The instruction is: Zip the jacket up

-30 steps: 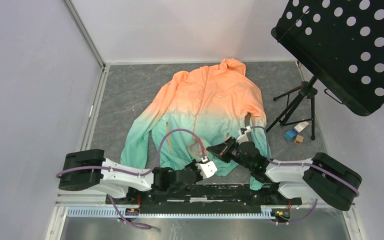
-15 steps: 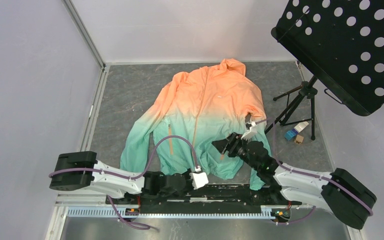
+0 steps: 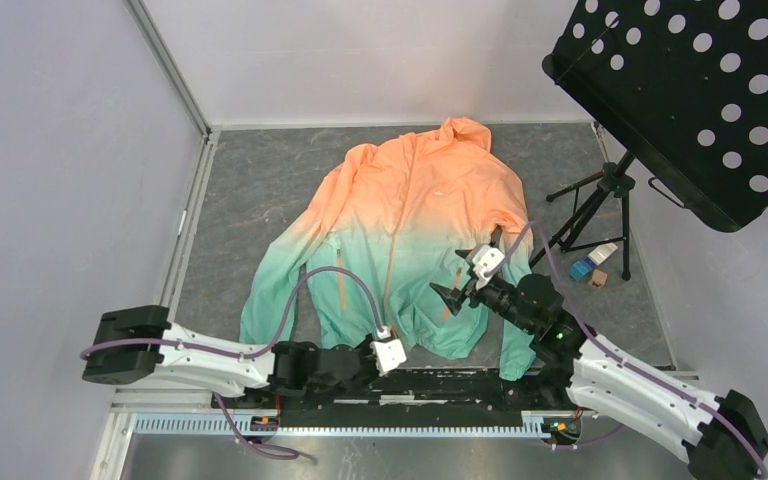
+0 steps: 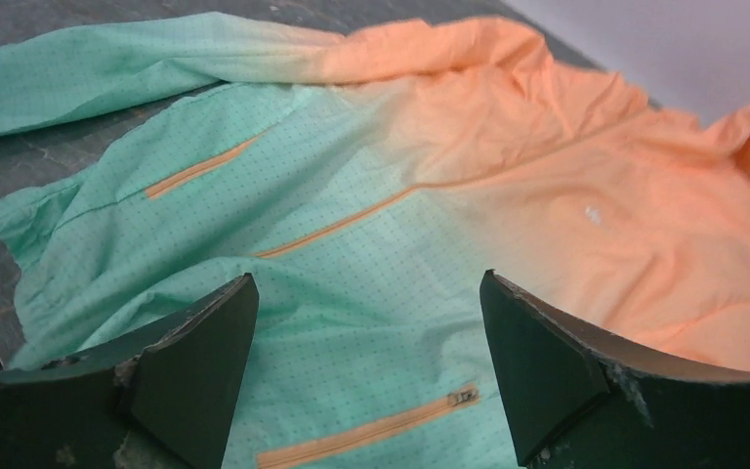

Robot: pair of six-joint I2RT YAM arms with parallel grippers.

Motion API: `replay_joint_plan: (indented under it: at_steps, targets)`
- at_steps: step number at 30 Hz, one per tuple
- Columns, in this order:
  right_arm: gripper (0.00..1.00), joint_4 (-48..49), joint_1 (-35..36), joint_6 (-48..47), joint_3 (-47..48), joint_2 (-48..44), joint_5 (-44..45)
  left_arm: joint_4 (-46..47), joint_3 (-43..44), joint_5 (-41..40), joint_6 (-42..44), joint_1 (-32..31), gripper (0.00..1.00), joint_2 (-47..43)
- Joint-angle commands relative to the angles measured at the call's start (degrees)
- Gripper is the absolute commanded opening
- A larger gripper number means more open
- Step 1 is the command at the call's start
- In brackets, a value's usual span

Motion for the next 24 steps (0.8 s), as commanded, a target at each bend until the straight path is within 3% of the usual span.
replay_joint_plan:
  at_steps: [1,5,7,13,16,20,24]
  targets:
    - [0.88,2.4,-0.1,-14.7,-2.9,-5.0,-12.7,-3.2,0.3,-1.0,-1.9,-0.4,0.02,-6.4]
    - [0.8,4.8,0.0,-23.0,-3.9,-5.4,-33.0,-5.3,0.1,0.2,-0.6,-0.4,0.02,-10.4]
    - [0.8,3.1,0.0,-26.5,-2.1,-4.6,-38.6,-6.4,0.2,0.8,0.0,-0.4,0.02,-11.3]
    - [0.75,-21.6,0.5,-40.7,12.1,7.3,-53.8,-5.3,-1.4,1.4,0.8,-0.4,0.02,-13.4]
    - [0.71,-22.9,4.9,-45.3,11.9,8.4,-53.5,-5.3,-1.4,1.6,0.9,-0.4,0.02,-13.6]
    - [0.67,-16.8,8.2,-46.6,10.1,10.1,-52.2,-5.3,-1.5,1.9,0.8,-0.4,0.02,-13.7]
    - [0.61,-19.3,11.2,-52.0,12.6,16.1,-52.0,-5.3,-1.9,2.0,0.7,-0.4,0.02,-14.6]
